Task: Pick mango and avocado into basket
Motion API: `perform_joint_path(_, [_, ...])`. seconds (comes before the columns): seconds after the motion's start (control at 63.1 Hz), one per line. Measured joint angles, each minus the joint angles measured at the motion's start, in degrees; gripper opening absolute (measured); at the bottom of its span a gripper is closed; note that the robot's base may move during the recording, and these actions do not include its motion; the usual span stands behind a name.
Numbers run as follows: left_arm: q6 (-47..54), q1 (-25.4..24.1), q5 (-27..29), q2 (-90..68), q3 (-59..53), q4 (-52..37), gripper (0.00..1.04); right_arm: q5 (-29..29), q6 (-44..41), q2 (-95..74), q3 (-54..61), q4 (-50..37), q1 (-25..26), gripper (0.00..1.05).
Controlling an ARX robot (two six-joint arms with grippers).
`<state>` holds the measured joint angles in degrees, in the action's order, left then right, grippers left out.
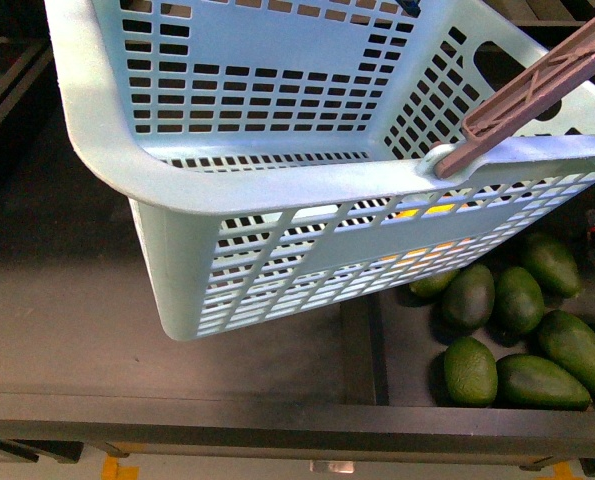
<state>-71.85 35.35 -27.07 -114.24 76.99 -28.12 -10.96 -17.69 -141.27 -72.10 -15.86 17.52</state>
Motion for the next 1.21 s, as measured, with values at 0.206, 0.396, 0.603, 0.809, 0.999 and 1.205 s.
perform_joint_path(0.206, [0.0,0.0,0.0,0.0,0.0,0.0,0.05,-1.4,1.8,-3.5,-5.9,2.0,-3.0,0.96])
perform_joint_path(0.396, [0.0,0.0,0.0,0.0,0.0,0.0,0.05,-3.3,2.4,-5.8,-9.4,4.2,-5.6,0.96])
perform_joint_path(0.603, [0.0,0.0,0.0,0.0,0.0,0.0,0.05,-4.7,1.3,-7.5,-11.9,6.7,-6.5,0.96])
perform_joint_path(0.809, [0.0,0.0,0.0,0.0,0.0,0.0,0.05,-4.8,0.0,-10.3,-15.8,9.6,-6.6,0.96])
perform_joint_path(0.999, [0.0,0.0,0.0,0.0,0.0,0.0,0.05,-4.7,-0.4,-12.9,-19.8,11.9,-7.1,0.96])
perform_joint_path(1.205, [0.0,0.0,0.0,0.0,0.0,0.0,0.05,-3.7,-0.5,-15.3,-23.1,13.7,-7.5,0.96])
